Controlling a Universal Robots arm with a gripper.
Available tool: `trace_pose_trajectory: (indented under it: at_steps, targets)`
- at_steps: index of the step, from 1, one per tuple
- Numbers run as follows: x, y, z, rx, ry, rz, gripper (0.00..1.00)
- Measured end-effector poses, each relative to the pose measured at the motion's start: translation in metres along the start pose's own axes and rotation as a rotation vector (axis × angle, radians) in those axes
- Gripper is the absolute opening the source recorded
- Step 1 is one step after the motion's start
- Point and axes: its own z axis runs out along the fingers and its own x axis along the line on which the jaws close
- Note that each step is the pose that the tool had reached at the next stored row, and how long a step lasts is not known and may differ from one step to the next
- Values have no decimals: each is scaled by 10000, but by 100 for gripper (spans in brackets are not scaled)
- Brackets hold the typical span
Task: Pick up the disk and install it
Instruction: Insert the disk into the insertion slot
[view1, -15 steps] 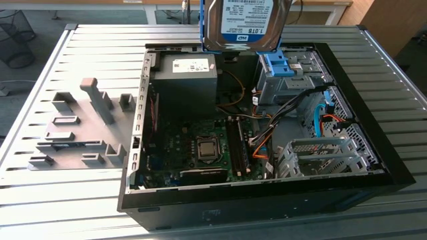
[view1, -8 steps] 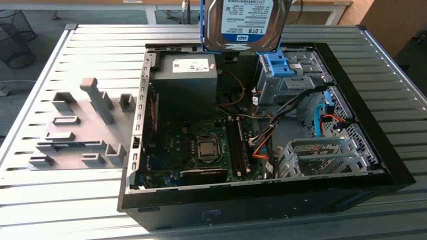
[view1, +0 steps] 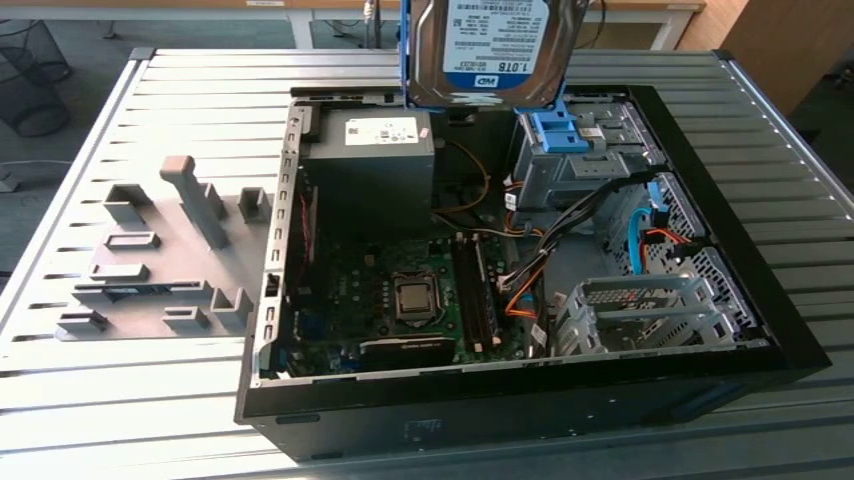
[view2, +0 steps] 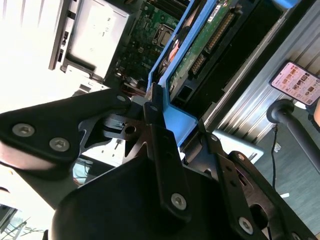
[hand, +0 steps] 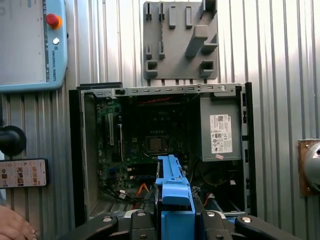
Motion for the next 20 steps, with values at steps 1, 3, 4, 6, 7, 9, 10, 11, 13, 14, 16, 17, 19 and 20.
trace_pose_trajectory:
  at_steps: [1,3,4,6,7,9,10,11,13,14,16,17,19,20]
  targets:
    - [35,-2,3,0,0,0,36]
    - [109,-7,10,-1,0,0,36]
    - [139,-9,16,-1,1,0,36]
    - [179,-11,33,0,-1,-3,36]
    - [188,-12,41,1,-3,-16,36]
    - [189,-15,55,-3,4,-177,36]
    - [190,-16,62,-5,4,-308,36]
    - [190,-17,68,-7,5,-435,36]
    - [193,-20,76,-10,8,-551,36]
    - [197,-21,78,-11,10,-583,36]
    - [214,-22,86,-11,10,-616,36]
    - [228,-23,90,-11,9,-620,36]
    - [257,-25,97,-11,10,-620,36]
    - [258,-27,103,-10,6,-620,36]
